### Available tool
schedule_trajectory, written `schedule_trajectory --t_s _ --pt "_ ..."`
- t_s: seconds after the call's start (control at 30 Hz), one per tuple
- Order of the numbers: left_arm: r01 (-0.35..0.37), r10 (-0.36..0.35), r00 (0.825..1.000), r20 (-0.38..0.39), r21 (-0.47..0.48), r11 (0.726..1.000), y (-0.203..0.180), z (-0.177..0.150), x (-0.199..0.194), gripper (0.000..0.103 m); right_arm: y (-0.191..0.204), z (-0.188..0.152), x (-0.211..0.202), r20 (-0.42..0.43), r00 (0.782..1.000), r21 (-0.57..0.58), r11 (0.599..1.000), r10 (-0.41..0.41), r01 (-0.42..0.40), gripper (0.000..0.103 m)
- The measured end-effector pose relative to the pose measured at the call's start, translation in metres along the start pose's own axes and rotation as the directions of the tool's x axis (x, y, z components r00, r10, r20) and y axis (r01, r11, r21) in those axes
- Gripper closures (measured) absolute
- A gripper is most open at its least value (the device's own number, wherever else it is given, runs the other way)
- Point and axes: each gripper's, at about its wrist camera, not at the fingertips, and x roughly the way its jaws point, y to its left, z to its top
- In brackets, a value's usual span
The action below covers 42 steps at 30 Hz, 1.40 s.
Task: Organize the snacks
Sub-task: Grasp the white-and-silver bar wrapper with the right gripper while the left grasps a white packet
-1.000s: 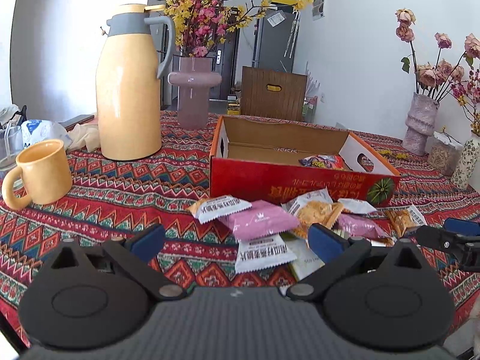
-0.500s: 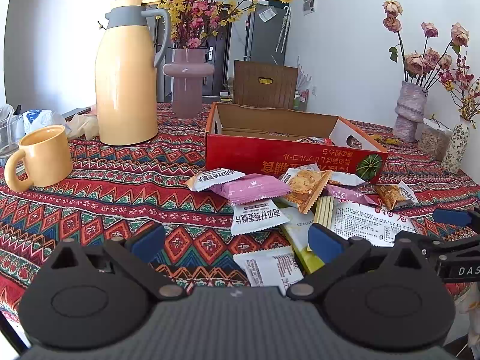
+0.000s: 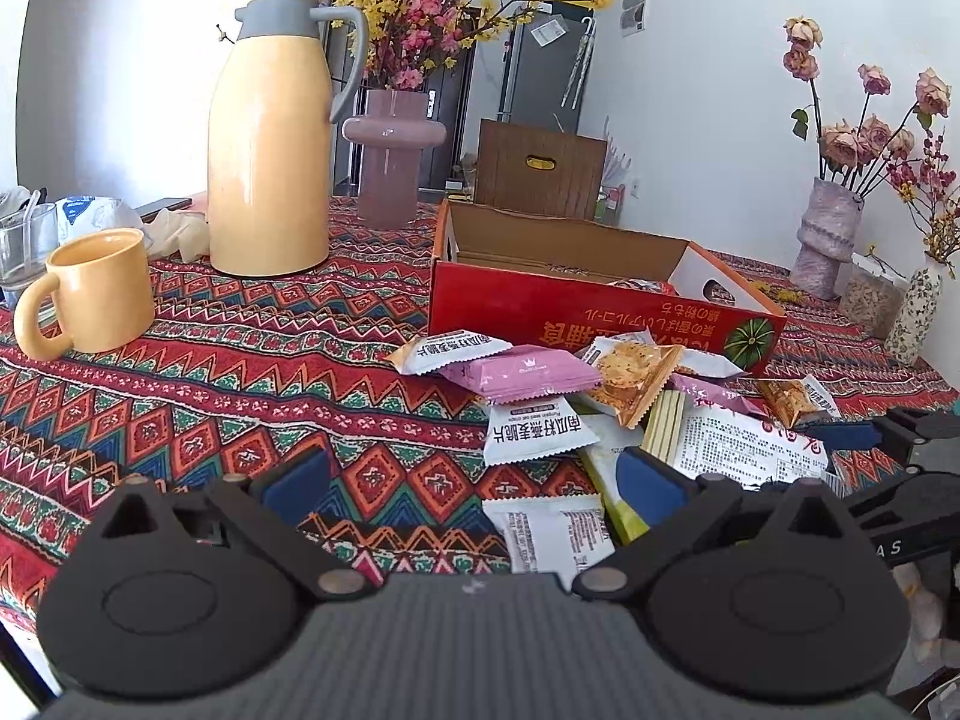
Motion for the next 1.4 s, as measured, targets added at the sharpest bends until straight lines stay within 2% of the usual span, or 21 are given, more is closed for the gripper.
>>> schedule_trajectory --t_s 0.17,0.3,0.5,0.6,0.77,0.9,1.07,1.2,1.27,1.33,1.4 --pt "0.002 -0.002 1.0 -0.005 -0.003 1.0 0.002 -0.001 0.001 0.0 -0.002 -0.005 0.001 0.018 1.0 0.03 1.0 0.008 -0.009 0.005" --pt "-0.001 0.001 1.0 -0.015 -0.011 1.0 0.002 -0.002 0.004 0.0 -0.005 -0.009 -0.008 0.04 0.999 0.055 0.998 -0.001 -0.001 0.023" --pt "-0.004 0.004 1.0 -0.026 -0.013 1.0 0.001 -0.002 0.007 0.0 -0.01 -0.018 -0.018 0.051 0.998 0.11 0.993 -0.041 0.036 0.045" --pt "-0.005 0.005 1.0 -0.026 -0.011 1.0 0.001 -0.002 0.007 0.0 -0.011 -0.021 -0.023 0.064 0.996 0.154 0.987 -0.06 0.05 0.051" --pt "-0.009 0.008 0.999 -0.031 -0.015 1.0 0.001 -0.002 0.008 0.0 -0.01 -0.023 -0.031 0.091 0.994 0.198 0.979 -0.065 0.046 0.048" --pt "-0.007 0.007 0.999 -0.032 -0.016 1.0 0.002 -0.001 0.008 0.0 -0.005 -0.014 -0.03 0.092 0.994 0.148 0.988 -0.054 0.04 0.033" --pt "-0.006 0.006 0.999 -0.032 -0.018 1.0 0.003 -0.001 0.008 0.0 0.005 -0.012 -0.017 0.026 0.999 0.059 0.998 -0.031 0.029 0.033" --pt "-0.008 0.007 0.999 -0.034 -0.023 1.0 0.005 -0.002 0.009 0.0 0.004 -0.015 -0.016 0.016 1.0 0.052 0.999 -0.014 0.013 0.033" --pt "-0.006 0.005 0.999 -0.036 -0.023 1.0 0.005 -0.002 0.009 0.0 0.003 -0.017 -0.017 0.015 1.0 0.055 0.998 -0.008 0.007 0.034" --pt "-0.005 0.004 0.999 -0.037 -0.022 1.0 0.004 -0.003 0.009 0.0 0.002 -0.019 -0.019 0.017 1.0 0.063 0.998 0.012 -0.014 0.042" --pt "-0.005 0.004 0.999 -0.039 -0.023 1.0 0.004 -0.003 0.01 0.0 0.0 -0.021 -0.02 0.015 0.999 0.088 0.995 0.048 -0.05 0.06"
